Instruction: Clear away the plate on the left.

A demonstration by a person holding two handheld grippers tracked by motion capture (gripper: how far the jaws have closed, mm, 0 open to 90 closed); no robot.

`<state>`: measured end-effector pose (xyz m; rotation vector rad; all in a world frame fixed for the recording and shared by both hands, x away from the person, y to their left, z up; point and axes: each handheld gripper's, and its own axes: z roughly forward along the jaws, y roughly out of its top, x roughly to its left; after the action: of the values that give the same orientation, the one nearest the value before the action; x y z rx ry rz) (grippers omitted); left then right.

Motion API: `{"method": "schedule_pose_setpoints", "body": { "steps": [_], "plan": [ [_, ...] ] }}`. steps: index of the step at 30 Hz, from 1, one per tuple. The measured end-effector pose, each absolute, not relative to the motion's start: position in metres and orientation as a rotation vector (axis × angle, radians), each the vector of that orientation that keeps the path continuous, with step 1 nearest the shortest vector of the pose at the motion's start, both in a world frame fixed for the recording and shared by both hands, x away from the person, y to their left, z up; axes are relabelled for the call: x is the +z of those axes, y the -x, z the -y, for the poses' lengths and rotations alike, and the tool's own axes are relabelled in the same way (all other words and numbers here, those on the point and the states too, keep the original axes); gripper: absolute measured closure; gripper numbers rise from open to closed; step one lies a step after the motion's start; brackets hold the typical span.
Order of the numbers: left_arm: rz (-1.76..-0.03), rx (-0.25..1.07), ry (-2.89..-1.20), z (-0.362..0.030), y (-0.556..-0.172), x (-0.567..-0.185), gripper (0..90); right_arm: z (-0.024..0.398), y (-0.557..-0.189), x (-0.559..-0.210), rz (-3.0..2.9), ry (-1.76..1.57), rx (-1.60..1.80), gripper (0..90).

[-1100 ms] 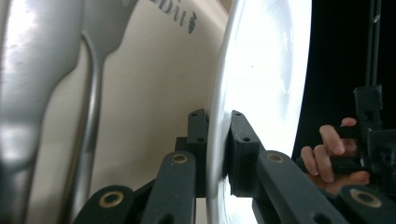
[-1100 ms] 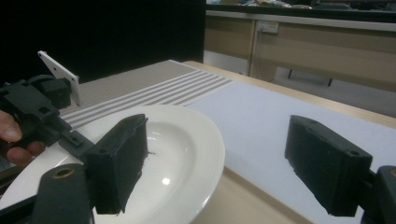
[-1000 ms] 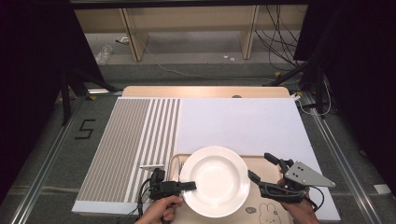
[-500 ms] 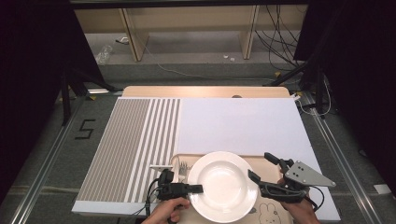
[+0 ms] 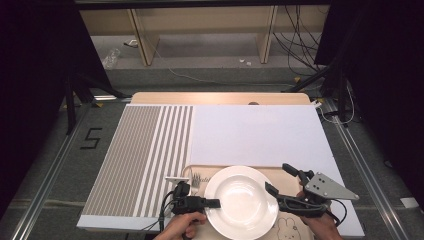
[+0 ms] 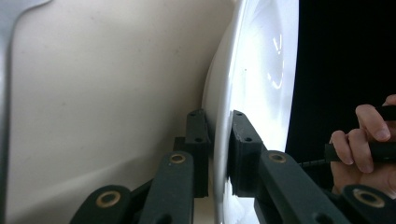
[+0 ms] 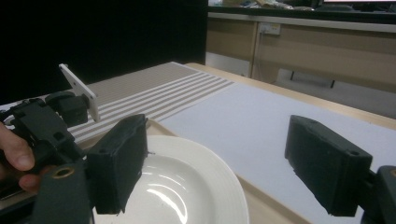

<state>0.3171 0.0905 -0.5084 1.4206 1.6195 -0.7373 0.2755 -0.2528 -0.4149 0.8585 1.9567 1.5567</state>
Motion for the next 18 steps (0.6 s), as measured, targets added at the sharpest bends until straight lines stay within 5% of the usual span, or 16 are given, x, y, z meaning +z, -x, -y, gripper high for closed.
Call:
{"method": "schedule_pose_setpoints", "body": {
  "steps": [10,18],
  "plan": [
    [-1.604,-0.693,-1.468,-0.088,-0.318,-0.508,78.5,0.252,-0.275,-0.415,-1.963,-0.858,1.560,21.9],
    [-1.536,-0.652,-1.565,-0.085,-0.319,-0.498,58.6,0.252,-0.275,-0.415,-1.968,-0.860,1.557,21.9]
  ]
}}
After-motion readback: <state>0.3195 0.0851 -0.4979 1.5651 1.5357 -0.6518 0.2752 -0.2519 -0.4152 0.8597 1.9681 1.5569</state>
